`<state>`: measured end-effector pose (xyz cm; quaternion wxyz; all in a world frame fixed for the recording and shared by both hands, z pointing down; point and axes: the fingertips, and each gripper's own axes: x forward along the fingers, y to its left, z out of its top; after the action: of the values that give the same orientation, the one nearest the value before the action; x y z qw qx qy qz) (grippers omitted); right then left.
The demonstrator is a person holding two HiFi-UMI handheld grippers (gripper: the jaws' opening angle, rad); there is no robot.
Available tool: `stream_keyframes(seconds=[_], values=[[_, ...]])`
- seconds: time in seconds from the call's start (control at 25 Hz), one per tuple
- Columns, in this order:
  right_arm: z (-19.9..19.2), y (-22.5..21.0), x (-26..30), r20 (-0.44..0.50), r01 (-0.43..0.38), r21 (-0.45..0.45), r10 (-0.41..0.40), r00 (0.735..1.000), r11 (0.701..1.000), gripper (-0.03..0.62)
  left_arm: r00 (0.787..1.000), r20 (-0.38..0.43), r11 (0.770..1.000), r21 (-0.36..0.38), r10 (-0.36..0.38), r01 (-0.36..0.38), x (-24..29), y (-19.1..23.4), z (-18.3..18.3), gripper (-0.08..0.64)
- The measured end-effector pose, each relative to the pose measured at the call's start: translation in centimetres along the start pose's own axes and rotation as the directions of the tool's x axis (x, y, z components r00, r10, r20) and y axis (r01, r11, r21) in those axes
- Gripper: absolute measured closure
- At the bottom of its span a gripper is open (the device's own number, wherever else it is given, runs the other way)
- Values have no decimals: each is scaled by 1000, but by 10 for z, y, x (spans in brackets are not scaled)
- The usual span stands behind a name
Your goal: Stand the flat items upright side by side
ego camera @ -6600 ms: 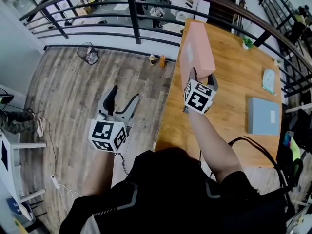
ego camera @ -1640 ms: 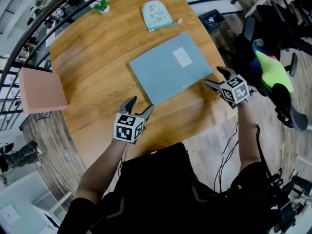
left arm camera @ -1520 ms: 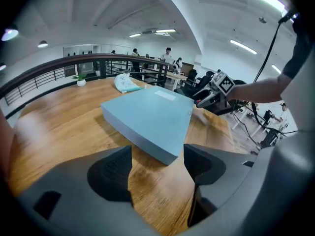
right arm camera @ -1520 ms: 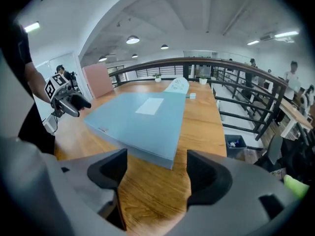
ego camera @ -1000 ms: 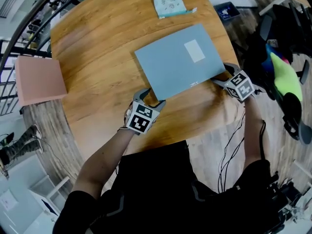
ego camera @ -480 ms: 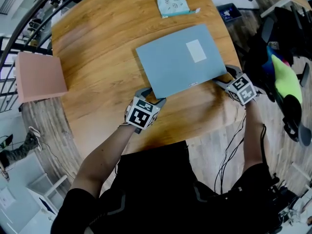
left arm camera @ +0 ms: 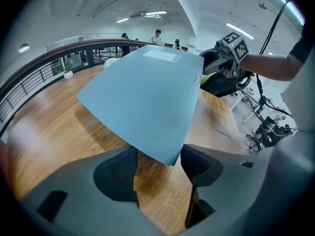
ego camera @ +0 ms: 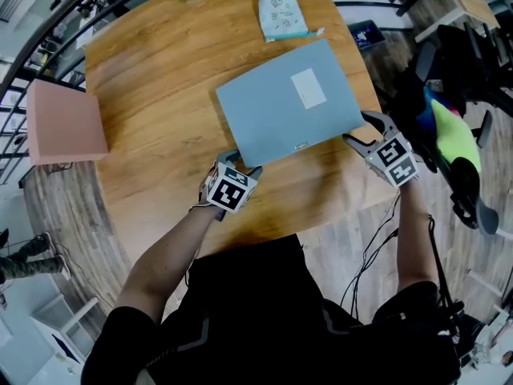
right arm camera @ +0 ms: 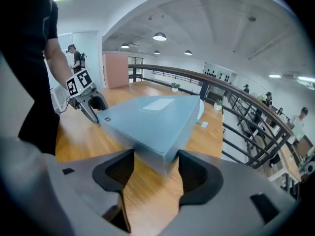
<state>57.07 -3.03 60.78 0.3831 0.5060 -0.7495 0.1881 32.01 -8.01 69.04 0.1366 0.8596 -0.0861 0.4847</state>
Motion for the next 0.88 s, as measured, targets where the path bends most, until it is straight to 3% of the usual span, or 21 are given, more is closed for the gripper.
stream_keyframes(seconds=[0.2, 0.44, 0.56, 0.88], values=[[46, 14, -25, 26, 38, -99, -35, 999, 994, 319, 1000, 3, 1000, -1, 14, -14, -2, 9, -9, 272], [108, 35, -46, 84, 98, -262, -78, 993, 960, 331, 999, -17, 999, -5, 31, -31, 0, 18, -20, 272], [137, 47, -51, 108, 120, -335, -88, 990, 934, 334, 999, -40, 999, 18, 30, -29, 2, 22, -26, 272], [194, 80, -51, 119, 138, -507, -89, 989, 851, 341, 999, -47, 1000, -28, 12, -13, 4, 33, -37, 270]])
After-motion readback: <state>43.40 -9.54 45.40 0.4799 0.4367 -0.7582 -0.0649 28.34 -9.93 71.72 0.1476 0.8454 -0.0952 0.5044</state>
